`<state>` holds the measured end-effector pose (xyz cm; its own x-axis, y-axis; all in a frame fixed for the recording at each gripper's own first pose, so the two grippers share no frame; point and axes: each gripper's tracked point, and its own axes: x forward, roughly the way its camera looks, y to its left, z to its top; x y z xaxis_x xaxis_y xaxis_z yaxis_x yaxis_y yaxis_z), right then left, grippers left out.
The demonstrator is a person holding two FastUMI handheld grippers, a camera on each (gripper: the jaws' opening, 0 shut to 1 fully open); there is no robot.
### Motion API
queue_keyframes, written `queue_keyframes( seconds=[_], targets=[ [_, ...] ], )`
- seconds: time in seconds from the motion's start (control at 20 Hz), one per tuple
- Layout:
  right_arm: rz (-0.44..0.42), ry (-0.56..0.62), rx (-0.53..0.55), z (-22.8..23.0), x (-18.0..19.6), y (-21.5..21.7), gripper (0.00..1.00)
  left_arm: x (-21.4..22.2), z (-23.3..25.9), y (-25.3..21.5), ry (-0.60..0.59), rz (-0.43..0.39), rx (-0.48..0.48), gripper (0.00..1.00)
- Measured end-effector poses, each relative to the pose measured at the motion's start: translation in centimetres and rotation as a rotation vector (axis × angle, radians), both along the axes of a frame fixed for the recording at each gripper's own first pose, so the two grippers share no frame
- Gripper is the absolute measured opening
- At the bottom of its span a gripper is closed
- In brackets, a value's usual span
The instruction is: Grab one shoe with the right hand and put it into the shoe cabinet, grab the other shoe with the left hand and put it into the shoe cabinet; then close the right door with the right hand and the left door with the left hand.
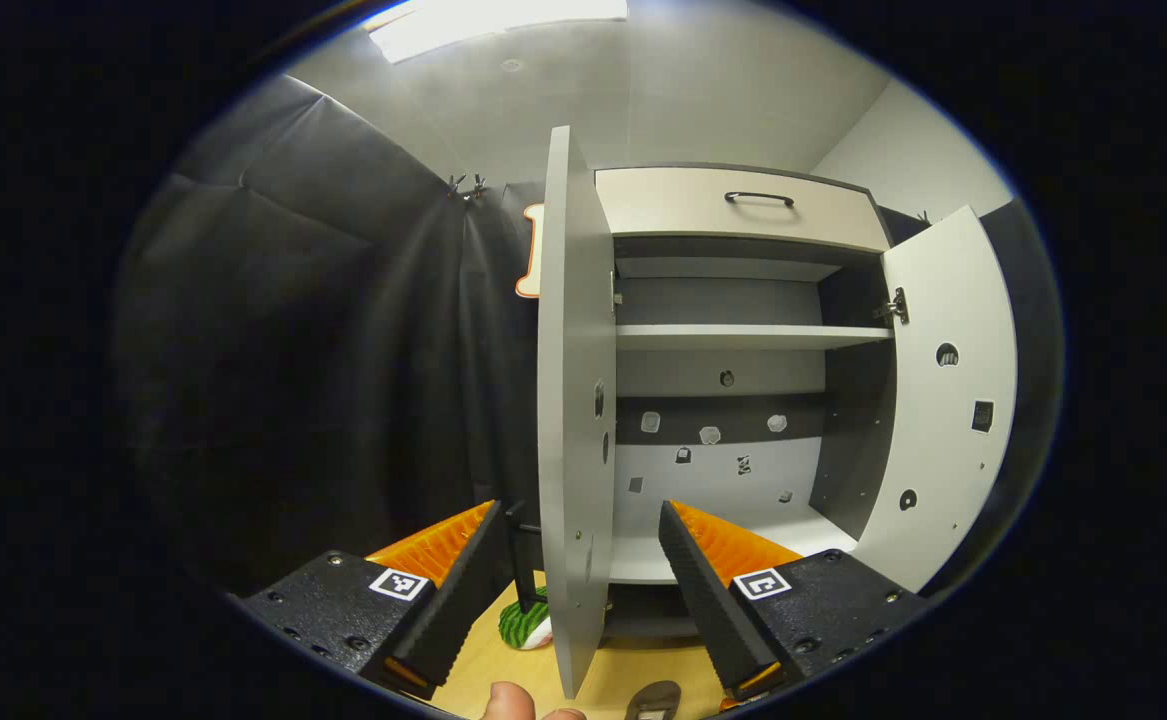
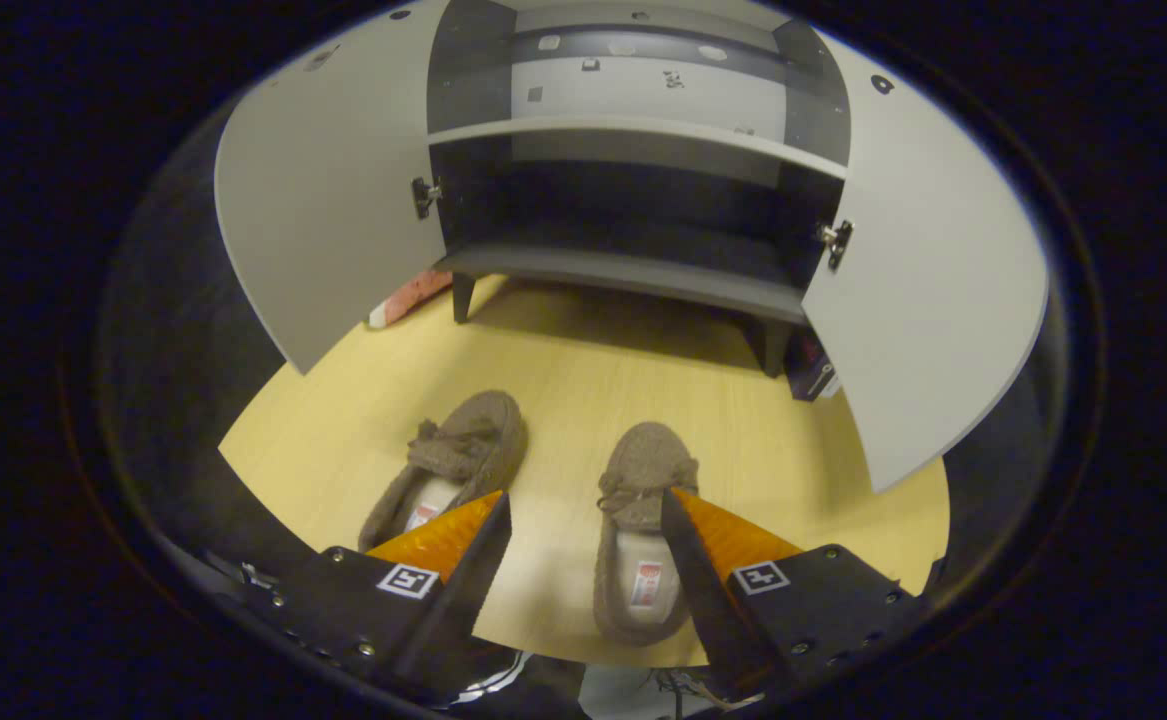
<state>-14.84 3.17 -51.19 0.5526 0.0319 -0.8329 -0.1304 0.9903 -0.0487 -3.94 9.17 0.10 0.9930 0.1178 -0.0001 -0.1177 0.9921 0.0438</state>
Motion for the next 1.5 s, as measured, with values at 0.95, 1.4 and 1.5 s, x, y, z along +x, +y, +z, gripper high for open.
queue_keyframes(
  seconds=[0.95,1.4,1.5],
  targets=[
    [-0.056,0.150,-0.097,-9.9,2.5,-3.4,0.02,-0.9,-1.3,1.9,0.012,0.103,-0.025,0.94],
    [-0.068,0.082,-0.038,-7.0,2.9,-3.0,0.06,-0.3,-1.2,1.6,0.000,0.094,-0.046,0.94],
    [-0.081,0.051,-0.015,-5.3,3.4,-2.9,0.06,-0.1,-1.2,1.4,-0.001,0.087,-0.046,0.94]
  ],
)
